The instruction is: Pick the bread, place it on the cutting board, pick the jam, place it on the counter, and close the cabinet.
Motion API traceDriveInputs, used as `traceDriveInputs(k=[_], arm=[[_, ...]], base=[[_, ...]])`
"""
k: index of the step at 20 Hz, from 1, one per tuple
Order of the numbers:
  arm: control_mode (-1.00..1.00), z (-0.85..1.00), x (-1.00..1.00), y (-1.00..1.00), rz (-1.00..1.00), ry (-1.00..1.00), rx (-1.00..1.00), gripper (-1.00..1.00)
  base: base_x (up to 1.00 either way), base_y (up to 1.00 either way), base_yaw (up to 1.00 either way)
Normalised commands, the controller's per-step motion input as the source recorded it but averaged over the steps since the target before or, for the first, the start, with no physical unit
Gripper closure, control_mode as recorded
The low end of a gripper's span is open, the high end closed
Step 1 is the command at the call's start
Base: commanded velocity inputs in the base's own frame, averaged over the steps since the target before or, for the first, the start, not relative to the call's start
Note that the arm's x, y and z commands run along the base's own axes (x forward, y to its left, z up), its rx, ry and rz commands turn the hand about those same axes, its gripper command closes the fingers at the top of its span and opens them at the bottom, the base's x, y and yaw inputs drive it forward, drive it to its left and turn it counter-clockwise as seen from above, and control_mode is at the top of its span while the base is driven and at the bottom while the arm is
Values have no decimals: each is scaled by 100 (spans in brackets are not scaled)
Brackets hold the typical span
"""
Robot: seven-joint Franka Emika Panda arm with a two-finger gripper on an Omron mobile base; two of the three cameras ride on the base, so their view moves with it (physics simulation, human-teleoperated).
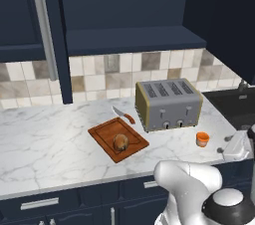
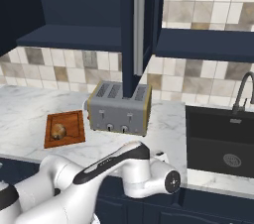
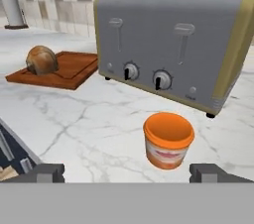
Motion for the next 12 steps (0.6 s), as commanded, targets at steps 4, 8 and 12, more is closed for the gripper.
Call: traceDriveInputs(k=[4, 8, 12], arm=[[-100, 47, -2, -3, 0, 0, 5, -100], [-100, 43, 0, -3, 0, 0, 5, -100], [-100, 38, 0, -7, 0, -1, 5, -100]], base=[[0, 0, 0], [0, 0, 0], [0, 0, 0]])
